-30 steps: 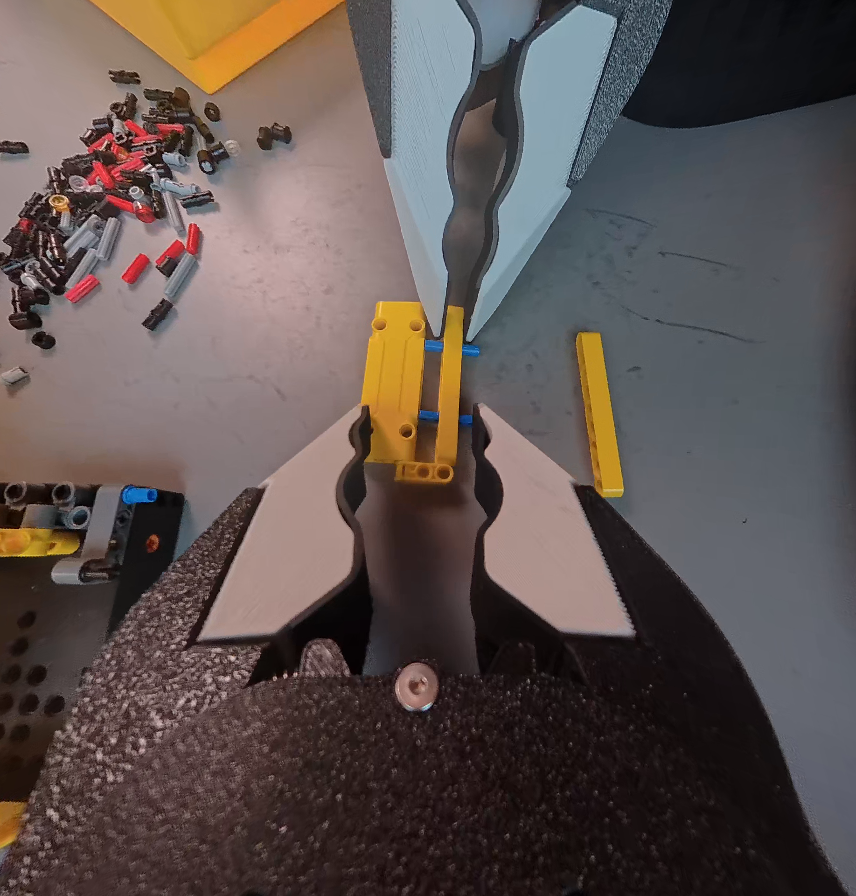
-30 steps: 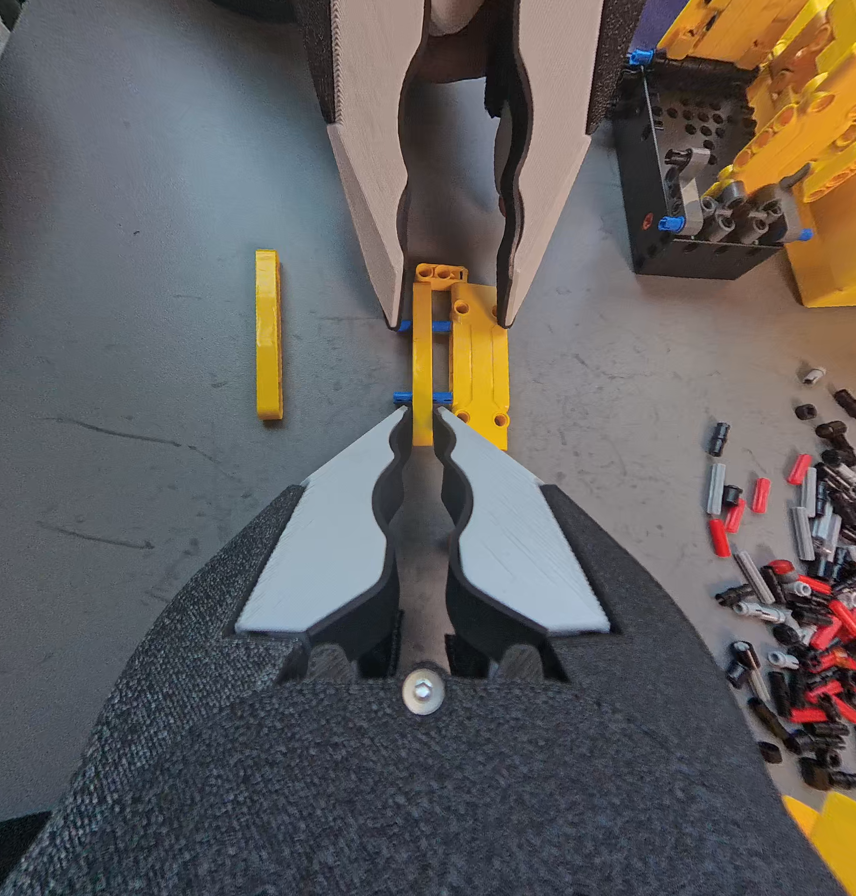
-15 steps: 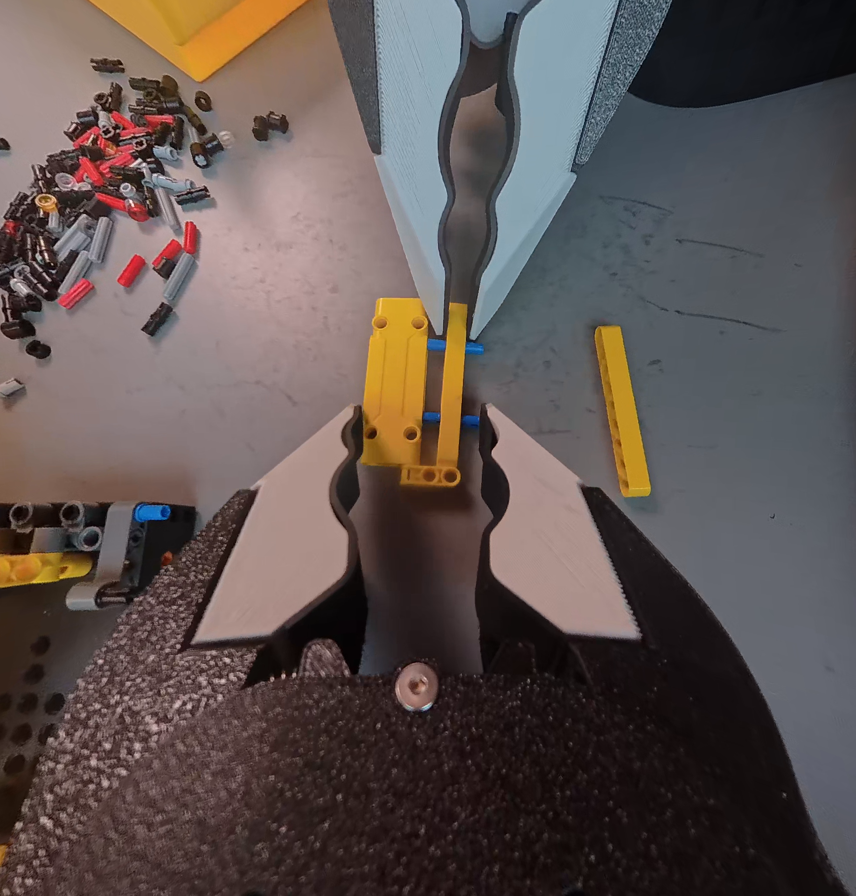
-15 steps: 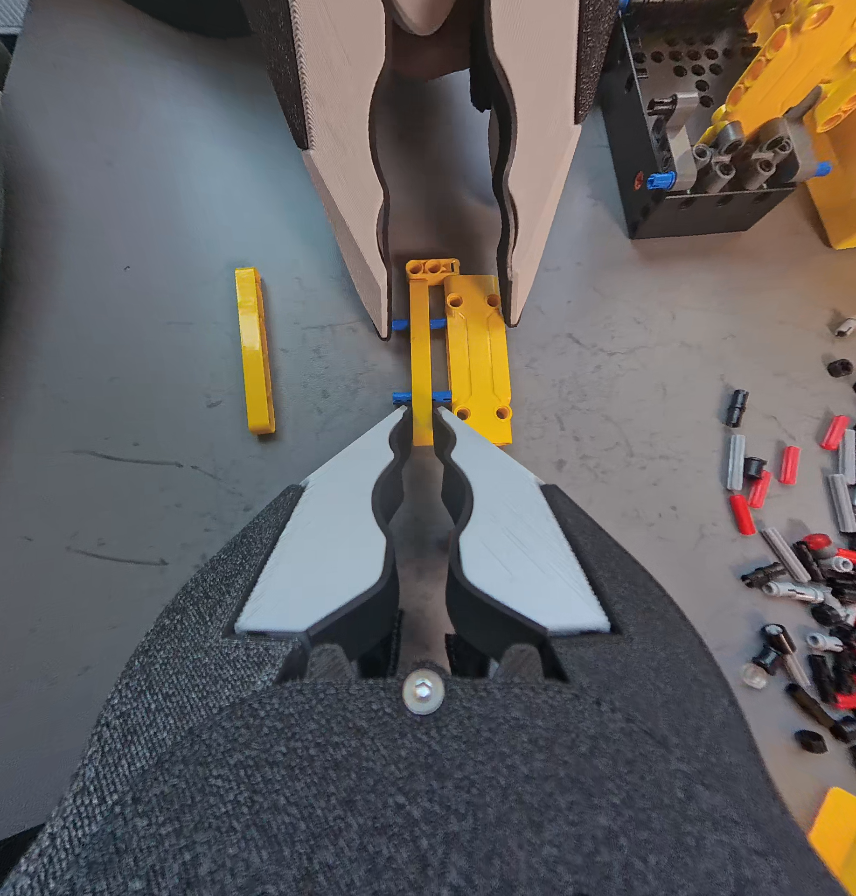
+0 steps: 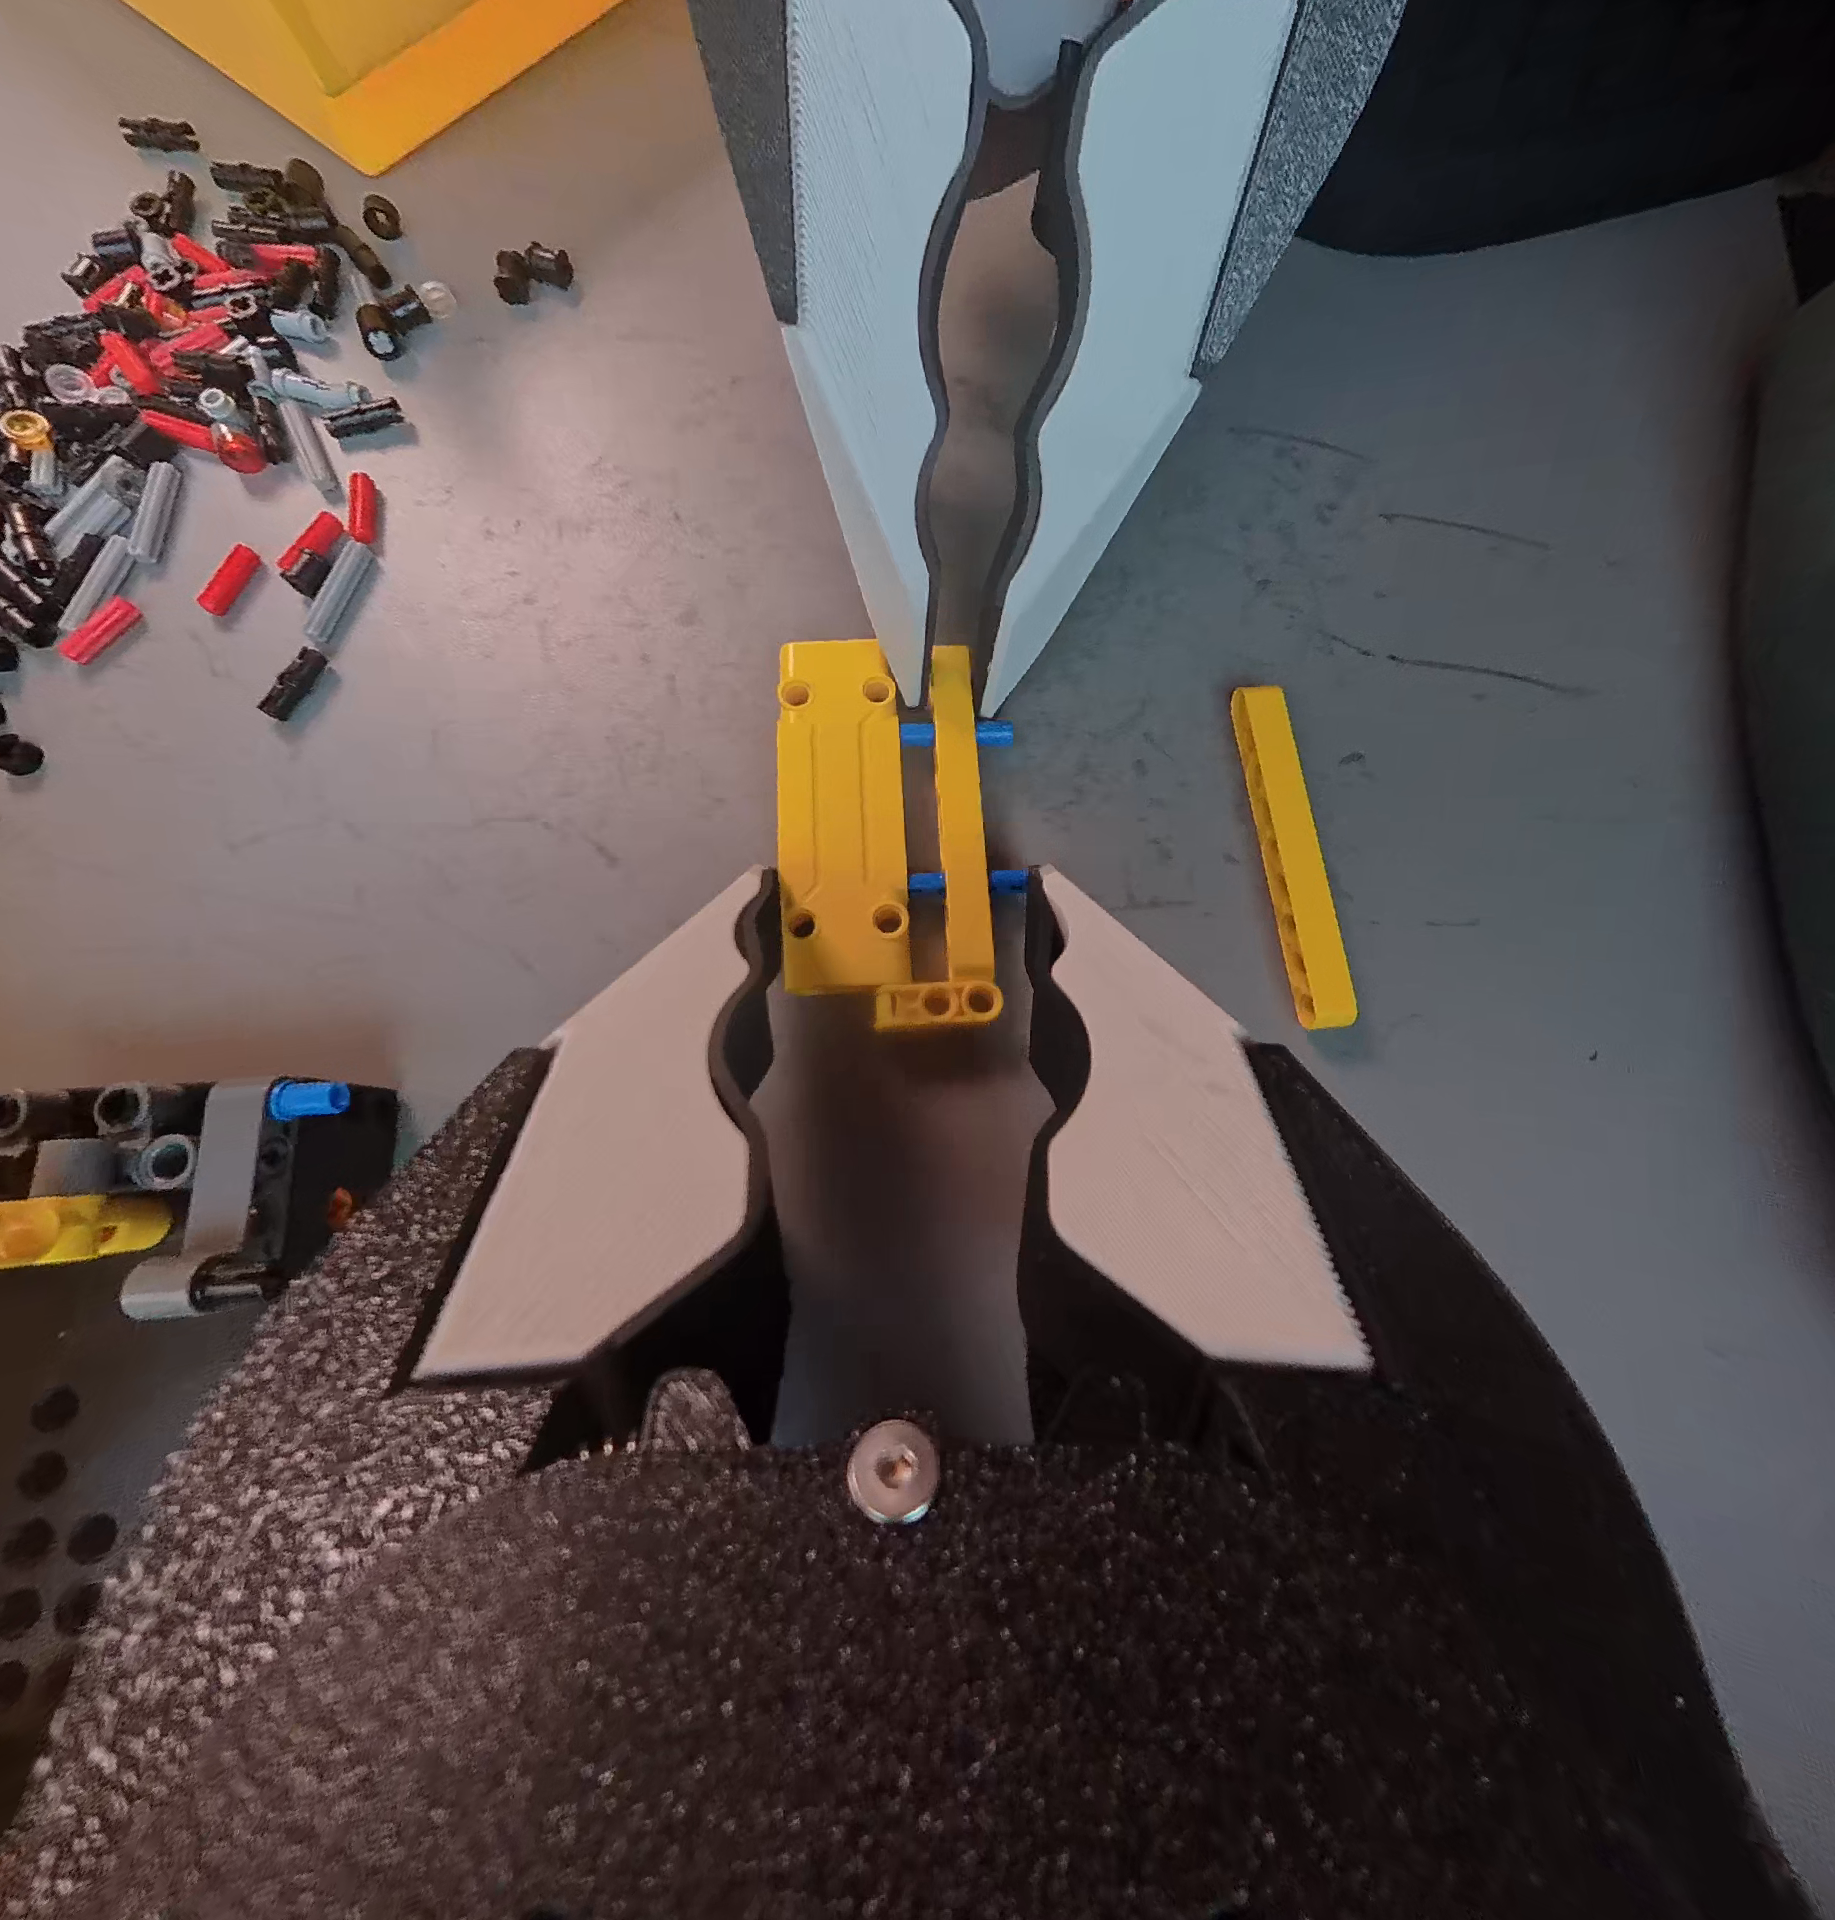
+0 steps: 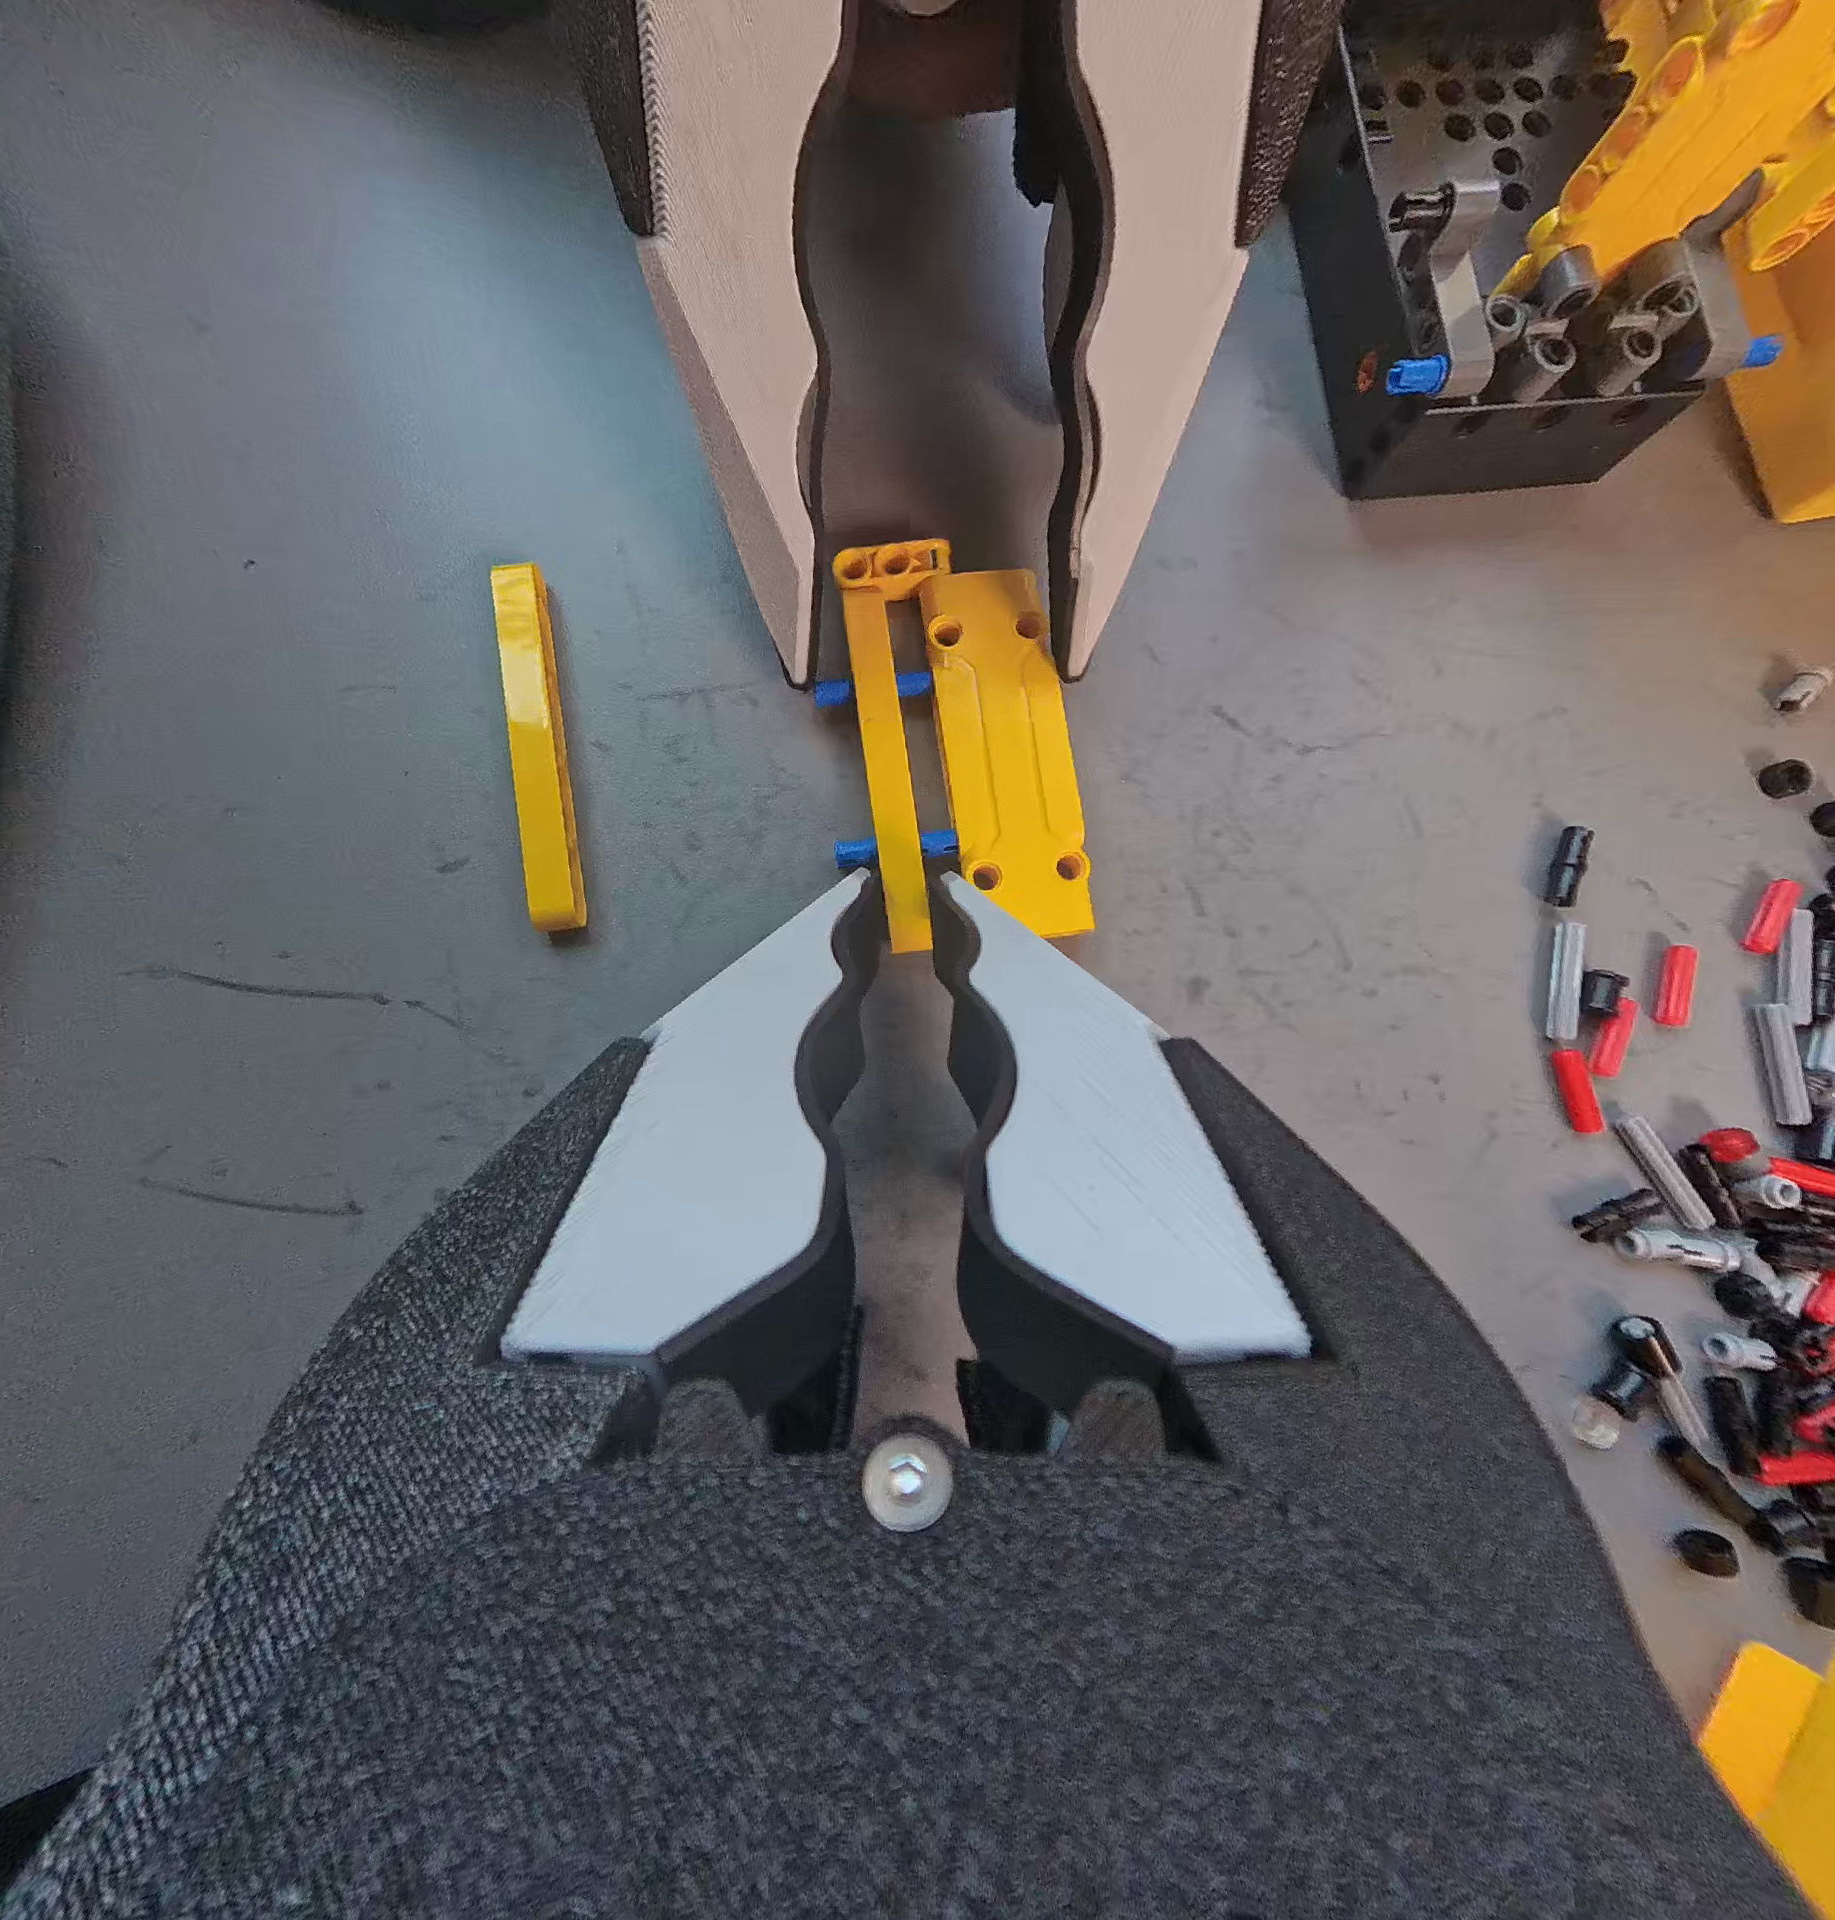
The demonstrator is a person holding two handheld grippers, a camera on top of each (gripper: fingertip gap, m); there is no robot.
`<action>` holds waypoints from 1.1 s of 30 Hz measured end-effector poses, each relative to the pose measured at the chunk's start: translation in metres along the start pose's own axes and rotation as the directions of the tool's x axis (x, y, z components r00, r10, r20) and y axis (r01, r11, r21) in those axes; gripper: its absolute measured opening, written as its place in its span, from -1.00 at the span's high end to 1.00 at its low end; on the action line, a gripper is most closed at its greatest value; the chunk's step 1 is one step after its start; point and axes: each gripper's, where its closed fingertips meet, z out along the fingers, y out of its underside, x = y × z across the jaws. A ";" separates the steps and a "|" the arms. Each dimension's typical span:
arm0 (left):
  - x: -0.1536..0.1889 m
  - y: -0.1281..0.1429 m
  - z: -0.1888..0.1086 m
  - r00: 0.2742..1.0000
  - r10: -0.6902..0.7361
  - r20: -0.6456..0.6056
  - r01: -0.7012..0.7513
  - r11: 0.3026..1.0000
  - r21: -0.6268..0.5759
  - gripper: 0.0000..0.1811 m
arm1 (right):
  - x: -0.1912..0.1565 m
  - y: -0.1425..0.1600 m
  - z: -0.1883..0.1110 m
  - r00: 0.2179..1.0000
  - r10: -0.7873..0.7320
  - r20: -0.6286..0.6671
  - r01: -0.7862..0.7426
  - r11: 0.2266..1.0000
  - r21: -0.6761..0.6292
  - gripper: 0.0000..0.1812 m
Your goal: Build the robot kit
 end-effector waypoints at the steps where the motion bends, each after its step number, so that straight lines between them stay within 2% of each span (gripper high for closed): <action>1: 0.001 0.002 0.000 1.000 0.003 -0.011 -0.003 1.000 -0.009 0.50 | 0.000 0.000 0.000 1.000 0.004 0.003 -0.004 1.000 0.001 0.91; 10: -0.002 0.005 0.000 0.999 0.050 0.010 -0.050 0.998 -0.037 0.56 | 0.001 0.000 0.000 1.000 0.003 -0.011 -0.003 1.000 -0.012 0.89; 16: -0.005 0.004 0.000 0.998 0.051 0.039 -0.049 0.998 -0.042 0.56 | 0.006 0.003 -0.006 0.994 -0.050 -0.093 0.045 0.997 -0.061 0.84; 18: -0.006 0.004 0.000 0.998 0.047 0.047 -0.045 0.998 -0.044 0.57 | 0.010 0.002 -0.007 0.990 -0.068 -0.123 0.060 0.996 -0.064 0.80; 20: -0.006 0.004 0.000 0.998 0.039 0.043 -0.037 0.998 -0.042 0.57 | 0.017 0.003 -0.008 0.983 -0.079 -0.169 0.066 0.995 -0.079 0.62; 24: -0.006 0.004 0.000 0.998 0.036 0.043 -0.034 0.999 -0.040 0.57 | 0.020 -0.001 -0.006 0.980 -0.092 -0.177 0.084 0.995 -0.052 0.53; 29: -0.004 0.004 -0.001 0.997 0.068 0.036 -0.066 0.997 -0.033 0.56 | 0.021 -0.002 -0.001 0.997 -0.038 -0.071 0.039 0.999 0.009 0.48; 33: -0.003 0.004 -0.001 0.995 0.095 0.032 -0.094 0.995 -0.023 0.56 | 0.021 -0.002 0.002 0.998 -0.061 0.035 0.061 0.998 0.016 0.47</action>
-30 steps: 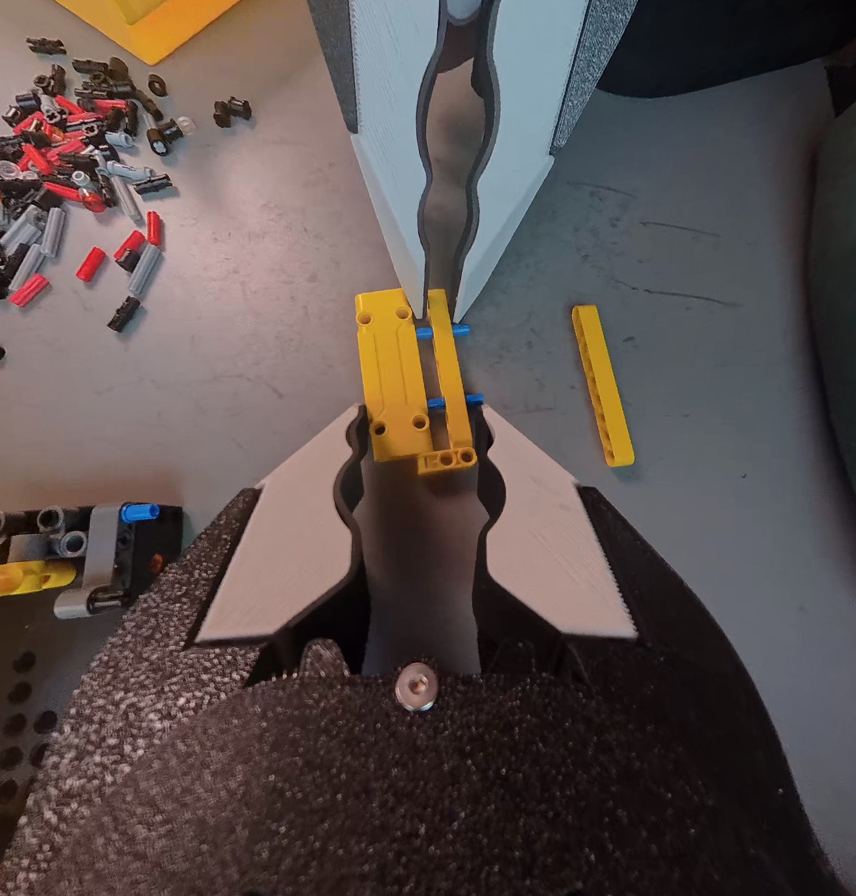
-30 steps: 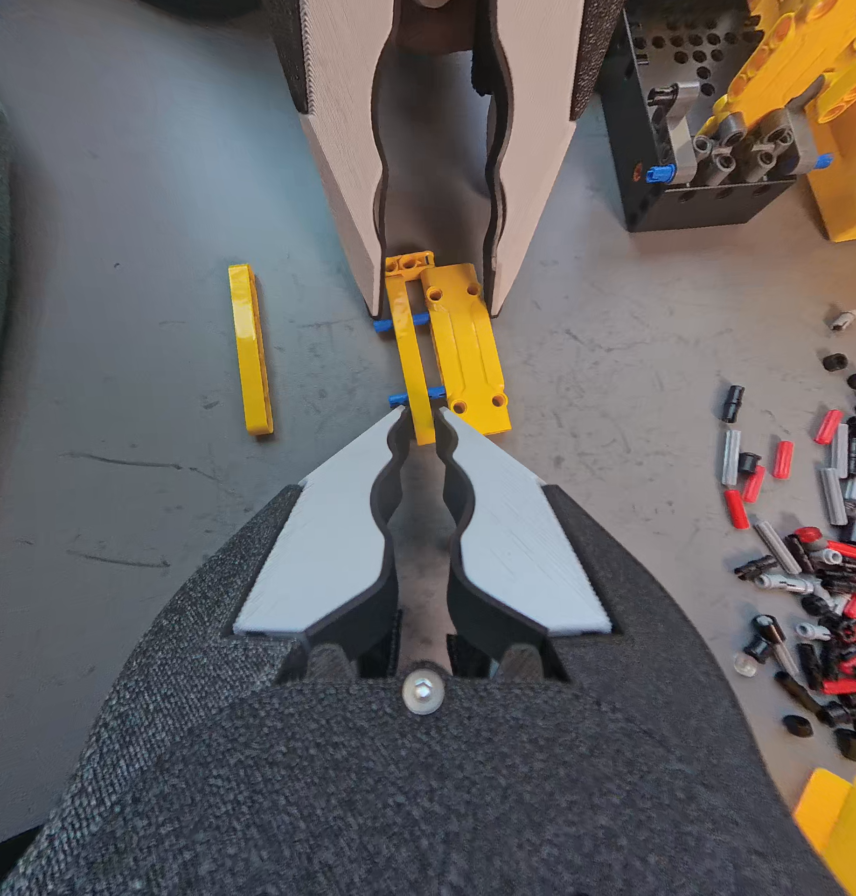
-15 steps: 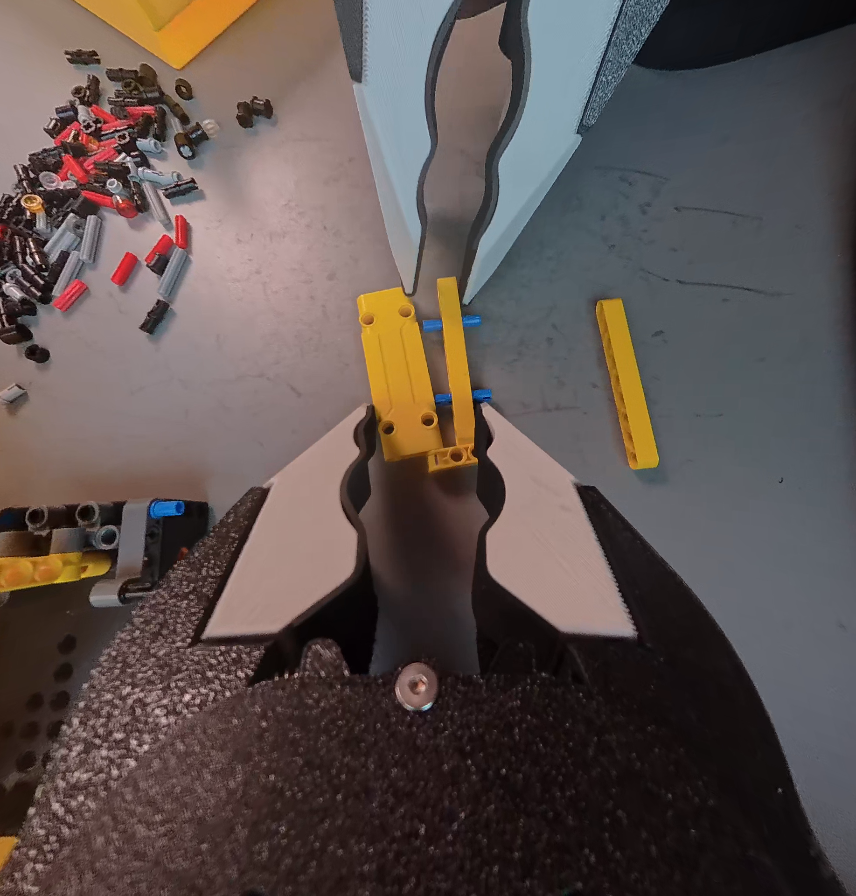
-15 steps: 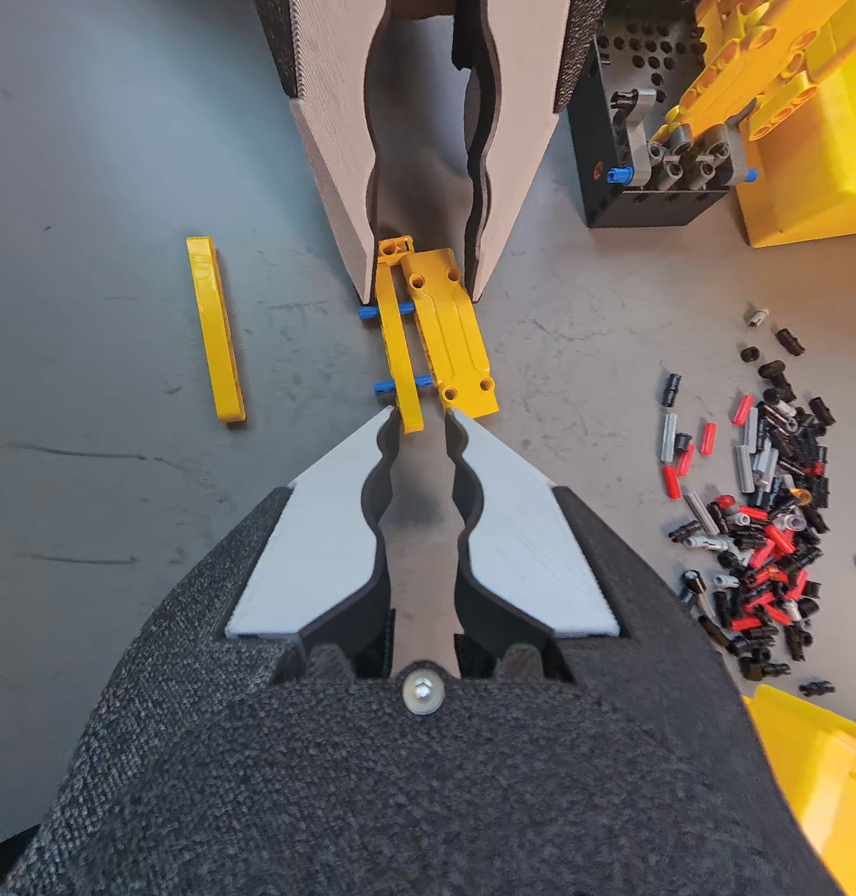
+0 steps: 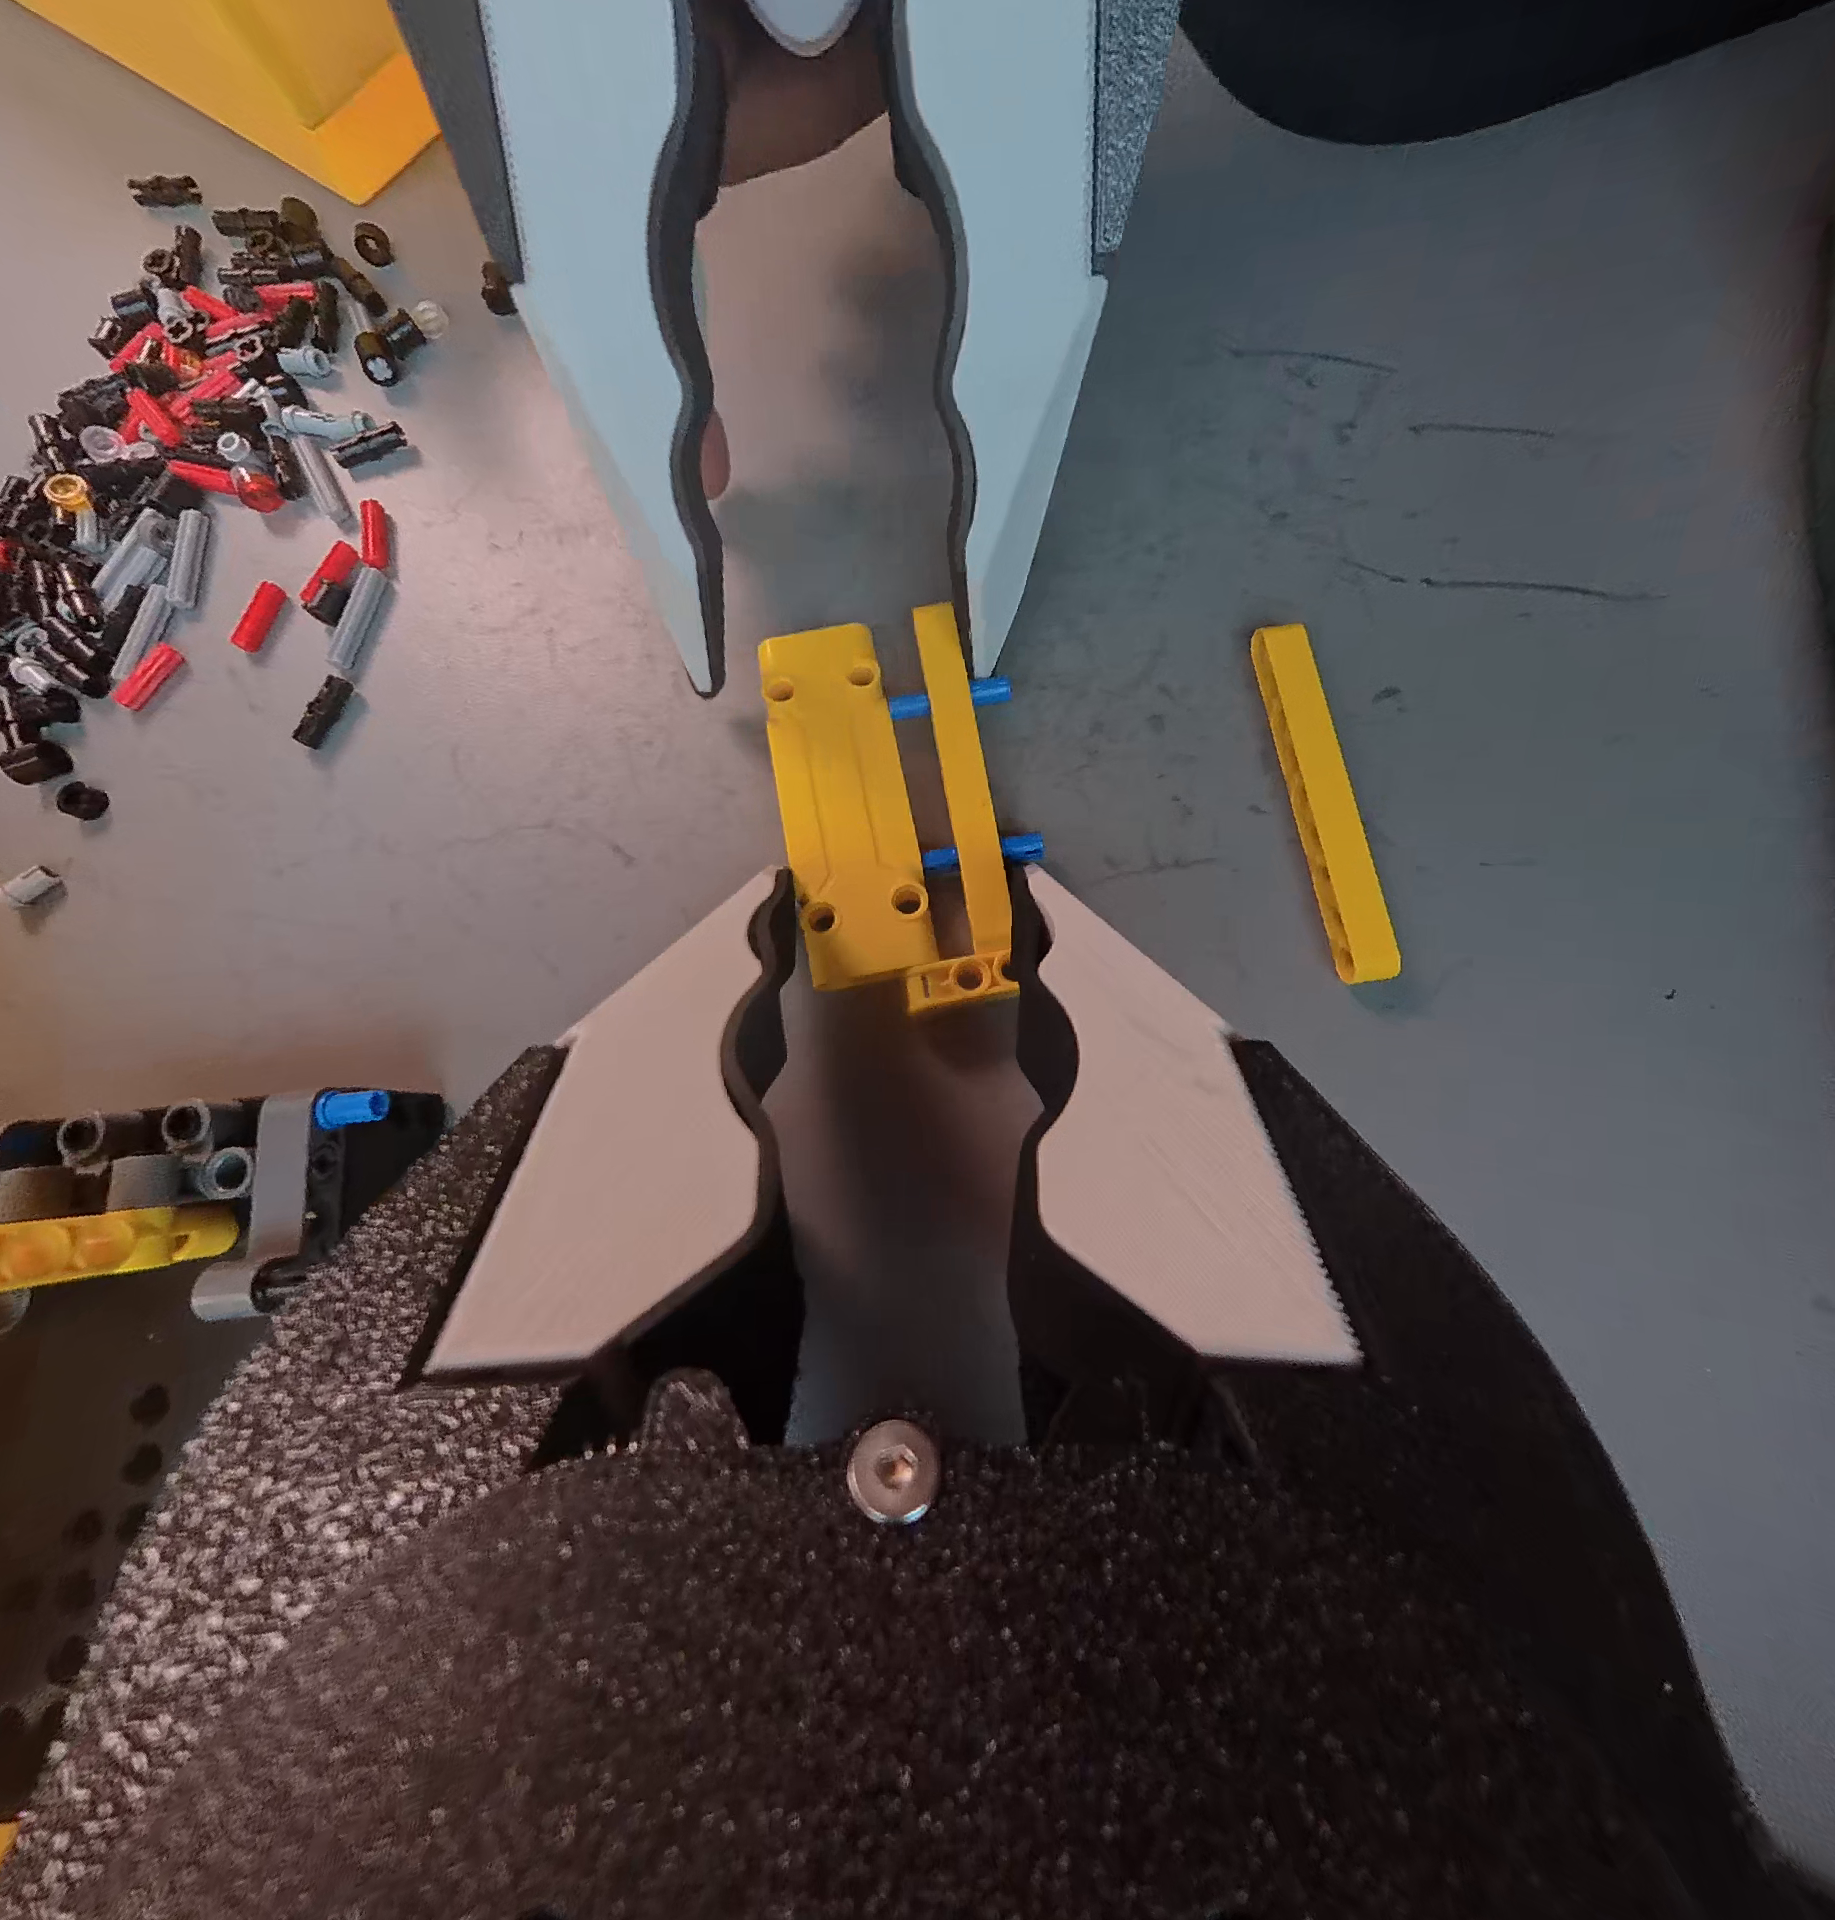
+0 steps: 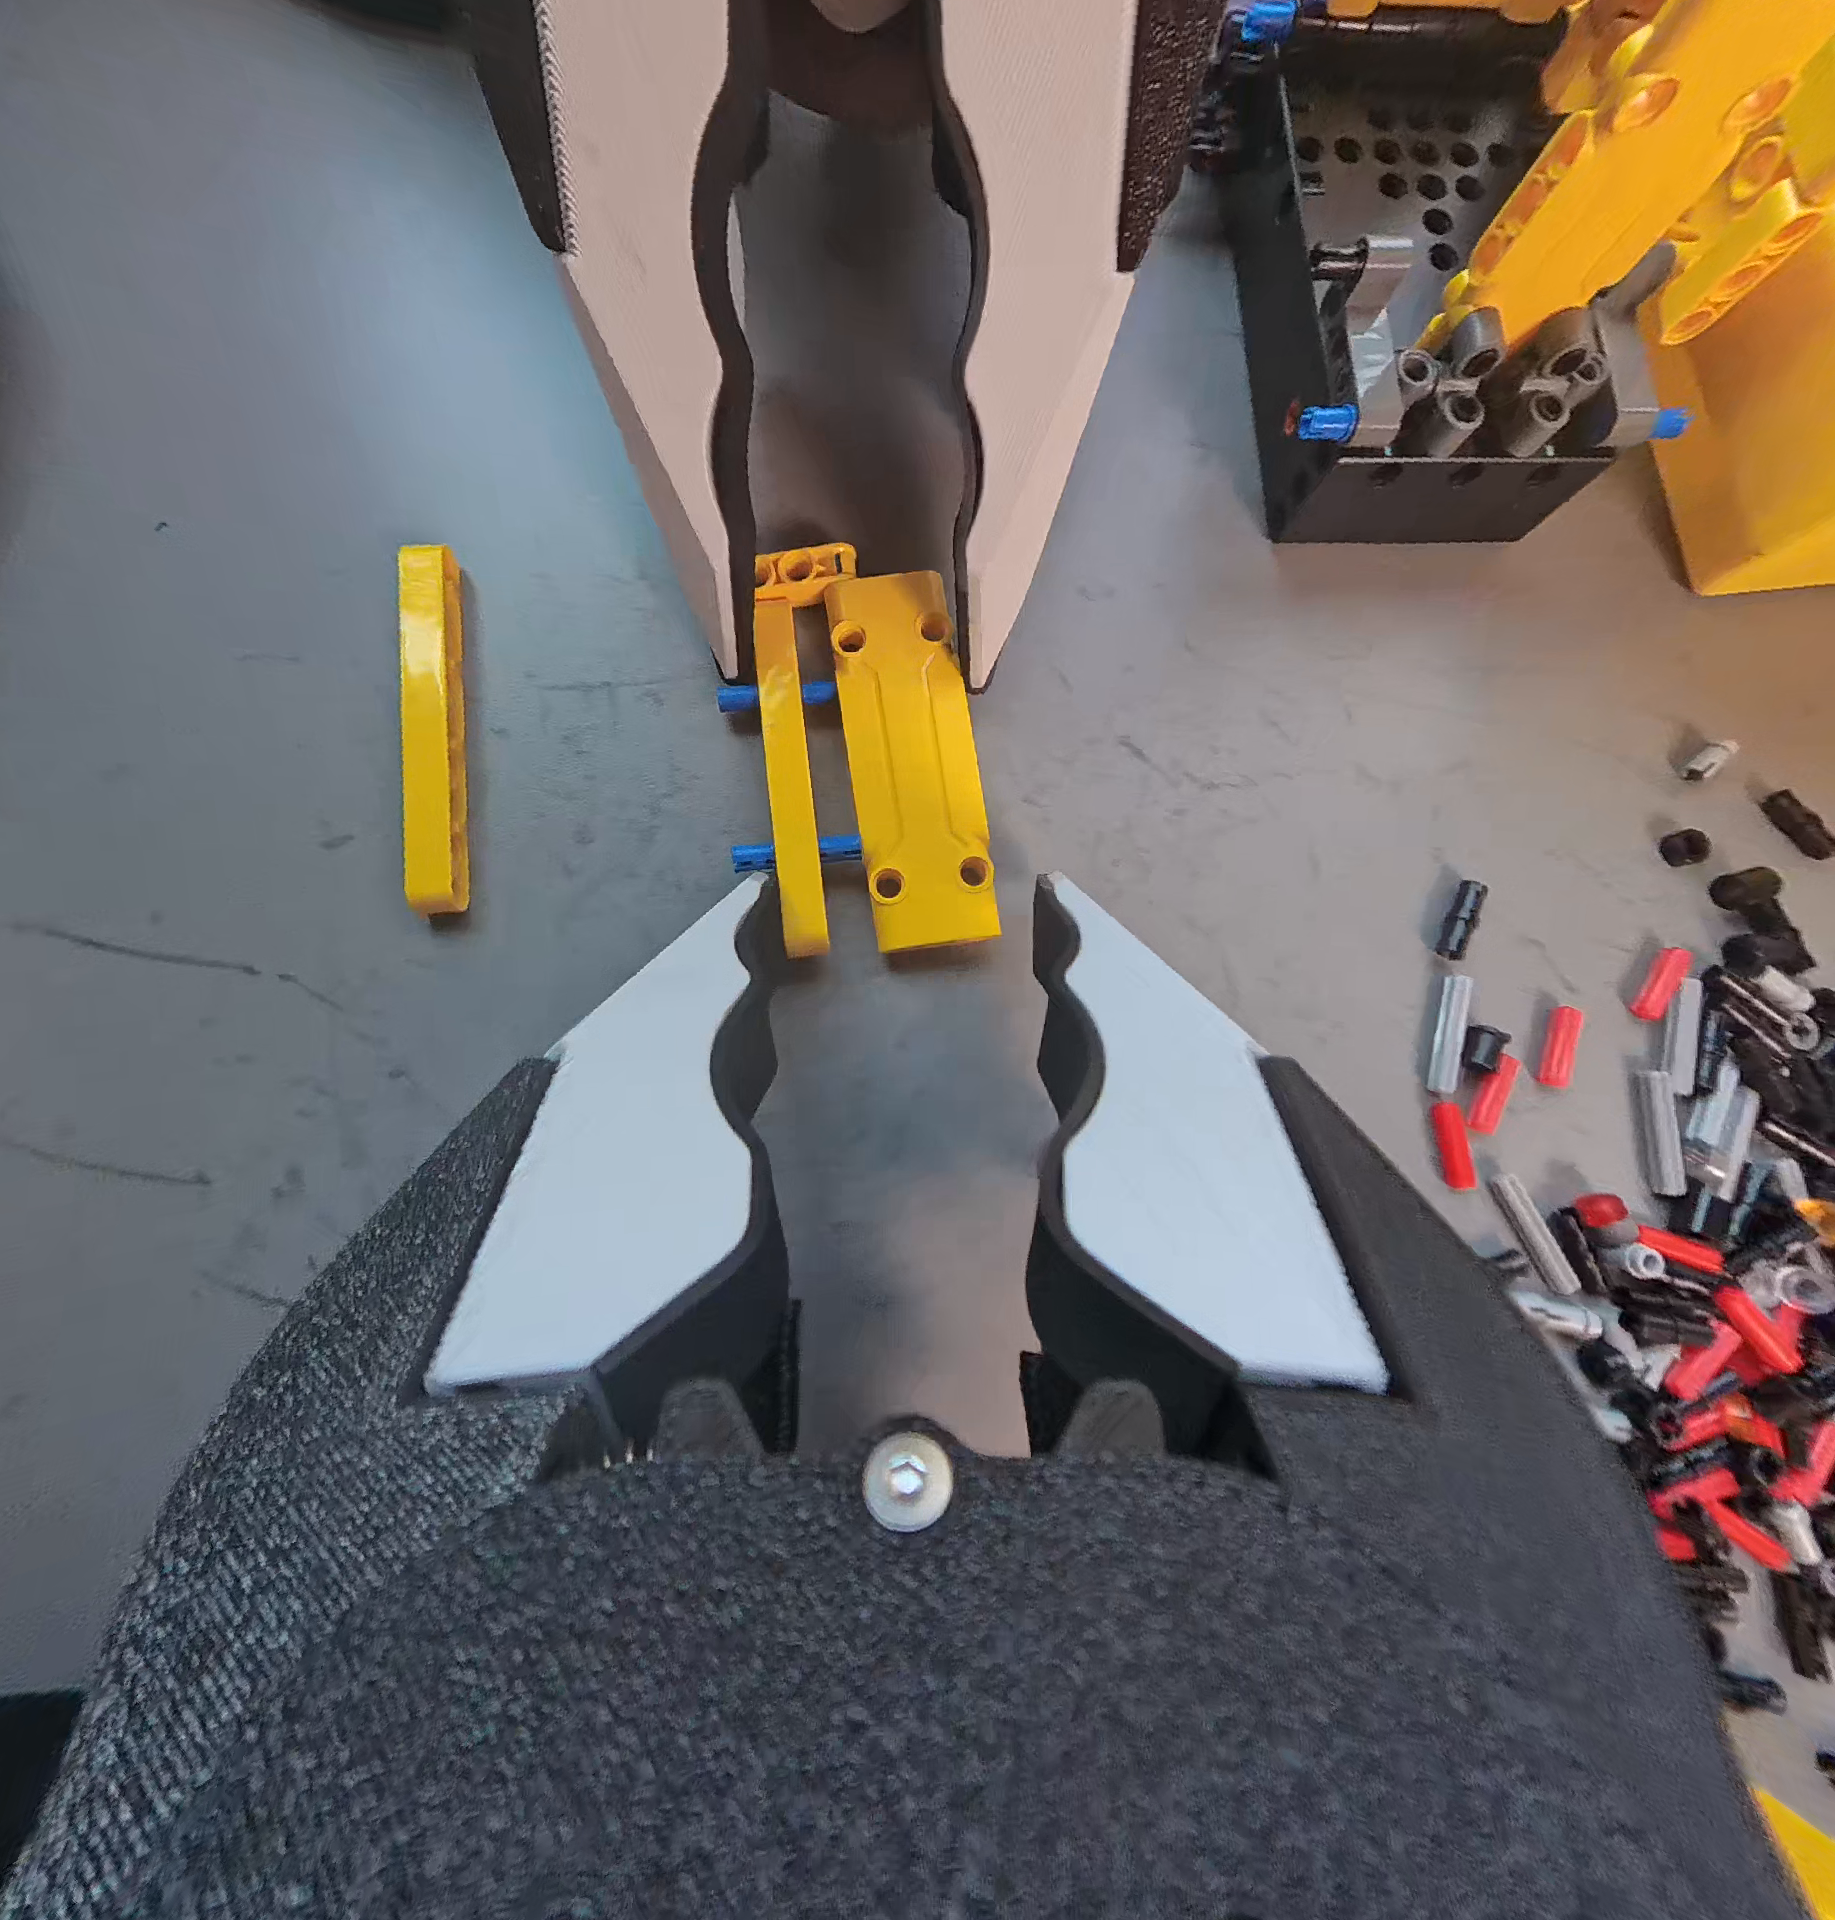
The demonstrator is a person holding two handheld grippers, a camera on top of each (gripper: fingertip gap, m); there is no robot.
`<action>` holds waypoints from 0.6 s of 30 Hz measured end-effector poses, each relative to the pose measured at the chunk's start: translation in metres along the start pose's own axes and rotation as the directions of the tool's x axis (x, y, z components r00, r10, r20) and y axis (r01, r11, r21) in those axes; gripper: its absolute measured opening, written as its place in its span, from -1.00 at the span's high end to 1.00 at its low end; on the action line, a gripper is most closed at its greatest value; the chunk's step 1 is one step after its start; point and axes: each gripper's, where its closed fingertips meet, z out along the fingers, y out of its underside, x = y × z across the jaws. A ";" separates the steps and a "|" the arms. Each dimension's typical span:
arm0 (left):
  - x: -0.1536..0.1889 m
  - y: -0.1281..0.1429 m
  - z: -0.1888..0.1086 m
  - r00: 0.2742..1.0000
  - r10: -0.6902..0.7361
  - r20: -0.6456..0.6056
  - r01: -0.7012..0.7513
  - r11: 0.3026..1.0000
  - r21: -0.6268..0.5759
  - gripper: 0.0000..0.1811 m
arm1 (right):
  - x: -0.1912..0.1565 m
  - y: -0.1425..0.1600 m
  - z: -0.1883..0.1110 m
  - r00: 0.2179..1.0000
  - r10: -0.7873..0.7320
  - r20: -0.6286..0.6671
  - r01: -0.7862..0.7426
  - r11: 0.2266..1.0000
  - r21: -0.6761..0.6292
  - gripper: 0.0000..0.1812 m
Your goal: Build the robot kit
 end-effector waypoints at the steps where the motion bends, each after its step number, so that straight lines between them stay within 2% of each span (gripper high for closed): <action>1: 0.000 0.000 0.000 1.000 -0.003 -0.005 0.003 1.000 0.001 0.55 | -0.001 0.000 0.001 1.000 -0.005 0.025 0.005 1.000 -0.004 0.49; 4: 0.000 0.002 0.000 1.000 -0.020 -0.018 0.020 1.000 -0.001 0.55 | -0.002 0.000 0.002 0.998 0.022 0.062 -0.021 1.000 -0.021 0.51; 11: 0.000 0.003 -0.001 0.999 -0.037 -0.024 0.037 0.999 -0.003 0.55 | -0.003 0.001 0.002 0.997 0.049 0.056 -0.048 0.998 -0.034 0.52; 18: 0.000 0.003 -0.001 0.998 -0.047 -0.029 0.047 0.999 -0.005 0.54 | -0.004 0.001 0.002 0.997 0.024 0.080 -0.020 0.999 -0.045 0.41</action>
